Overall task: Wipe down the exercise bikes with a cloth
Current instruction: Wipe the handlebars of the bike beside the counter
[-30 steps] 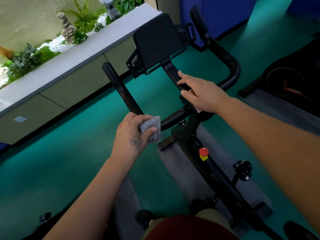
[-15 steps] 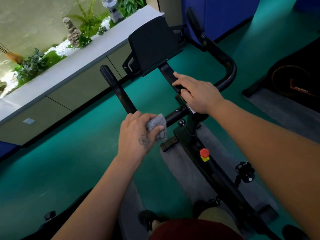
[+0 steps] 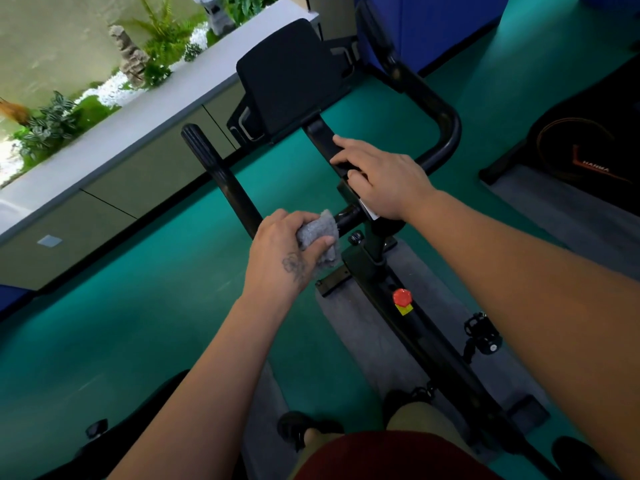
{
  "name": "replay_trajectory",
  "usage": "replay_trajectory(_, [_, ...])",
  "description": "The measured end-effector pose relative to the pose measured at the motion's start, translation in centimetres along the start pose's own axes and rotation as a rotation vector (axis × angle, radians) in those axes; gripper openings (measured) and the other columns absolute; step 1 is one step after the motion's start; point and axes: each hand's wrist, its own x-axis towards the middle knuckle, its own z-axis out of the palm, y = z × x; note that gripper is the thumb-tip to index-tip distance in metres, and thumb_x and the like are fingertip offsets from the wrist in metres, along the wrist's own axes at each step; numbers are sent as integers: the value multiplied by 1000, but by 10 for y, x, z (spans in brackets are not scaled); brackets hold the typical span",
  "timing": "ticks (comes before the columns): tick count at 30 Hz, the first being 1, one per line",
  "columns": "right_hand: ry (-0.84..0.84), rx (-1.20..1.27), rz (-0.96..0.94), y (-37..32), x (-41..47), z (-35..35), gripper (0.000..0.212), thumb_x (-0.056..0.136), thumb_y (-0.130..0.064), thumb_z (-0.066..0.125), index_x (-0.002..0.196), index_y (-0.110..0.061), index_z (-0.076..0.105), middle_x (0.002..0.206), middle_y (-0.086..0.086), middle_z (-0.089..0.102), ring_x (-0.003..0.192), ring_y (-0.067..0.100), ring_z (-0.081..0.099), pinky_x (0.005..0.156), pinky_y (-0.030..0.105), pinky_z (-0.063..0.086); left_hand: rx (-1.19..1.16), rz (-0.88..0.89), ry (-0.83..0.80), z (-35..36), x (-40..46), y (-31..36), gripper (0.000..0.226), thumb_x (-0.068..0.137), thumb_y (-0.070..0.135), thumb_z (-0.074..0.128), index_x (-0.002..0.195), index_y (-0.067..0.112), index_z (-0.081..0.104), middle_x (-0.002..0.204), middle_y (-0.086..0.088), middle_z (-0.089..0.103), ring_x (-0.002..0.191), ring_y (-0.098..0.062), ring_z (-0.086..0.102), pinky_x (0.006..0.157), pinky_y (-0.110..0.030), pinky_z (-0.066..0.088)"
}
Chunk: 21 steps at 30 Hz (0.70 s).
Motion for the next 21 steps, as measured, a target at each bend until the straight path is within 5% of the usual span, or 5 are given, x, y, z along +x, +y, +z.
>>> replay_trajectory(21, [-1, 22, 19, 1, 1, -2, 41, 103, -32, 42, 142, -38, 53, 169, -24, 26, 127, 22, 62, 100, 42, 40, -1, 69, -70, -2, 10, 11, 36, 93, 37, 82, 125, 22, 76, 100, 2, 59, 91, -16, 54, 75, -24, 29])
